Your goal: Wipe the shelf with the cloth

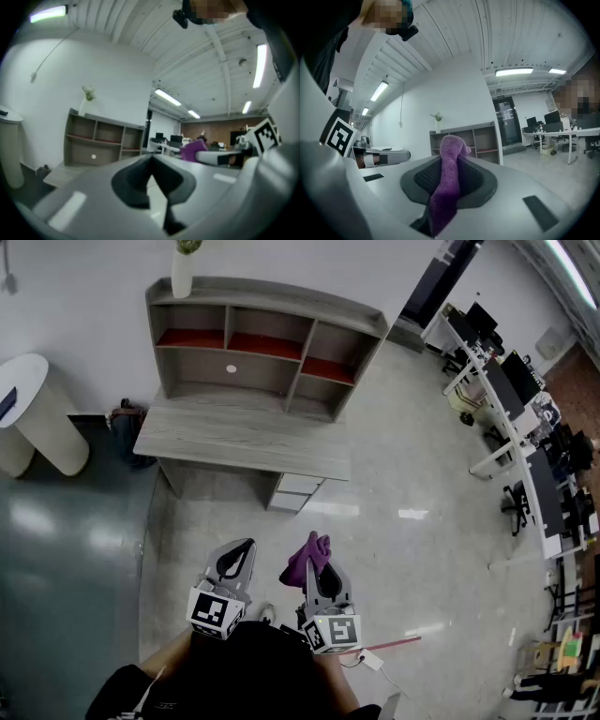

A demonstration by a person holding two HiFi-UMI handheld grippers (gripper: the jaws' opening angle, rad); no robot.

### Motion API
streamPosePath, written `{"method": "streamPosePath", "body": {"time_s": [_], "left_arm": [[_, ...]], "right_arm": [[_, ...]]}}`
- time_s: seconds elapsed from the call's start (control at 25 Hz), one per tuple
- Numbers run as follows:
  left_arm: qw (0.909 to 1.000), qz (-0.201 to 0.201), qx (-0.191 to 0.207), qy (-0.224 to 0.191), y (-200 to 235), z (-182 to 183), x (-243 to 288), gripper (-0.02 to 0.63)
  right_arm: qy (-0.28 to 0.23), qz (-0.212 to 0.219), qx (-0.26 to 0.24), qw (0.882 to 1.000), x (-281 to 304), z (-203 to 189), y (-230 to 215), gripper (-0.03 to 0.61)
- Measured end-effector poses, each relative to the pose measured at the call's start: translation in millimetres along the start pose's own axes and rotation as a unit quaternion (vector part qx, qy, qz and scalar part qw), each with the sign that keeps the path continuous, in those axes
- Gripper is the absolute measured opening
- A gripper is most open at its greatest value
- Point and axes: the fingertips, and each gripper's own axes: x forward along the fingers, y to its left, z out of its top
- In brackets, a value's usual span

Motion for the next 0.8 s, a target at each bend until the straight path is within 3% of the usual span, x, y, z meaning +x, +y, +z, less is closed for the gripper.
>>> {"method": "streamPosePath", "body": {"time_s": [0.44, 0.8], "left_arm": [[0.9999, 0.008, -0.008, 0.001, 6, -3, 8, 0.005], [0.9998, 0.019, -0.002, -0.001, 6, 0, 20, 0.005]], "right_arm": [[0.000, 0.002, -0.001, 1.000, 1, -1, -3, 0.074], [-0.006, -0.019, 0.023, 1.000, -3, 0, -31, 0.074]]}}
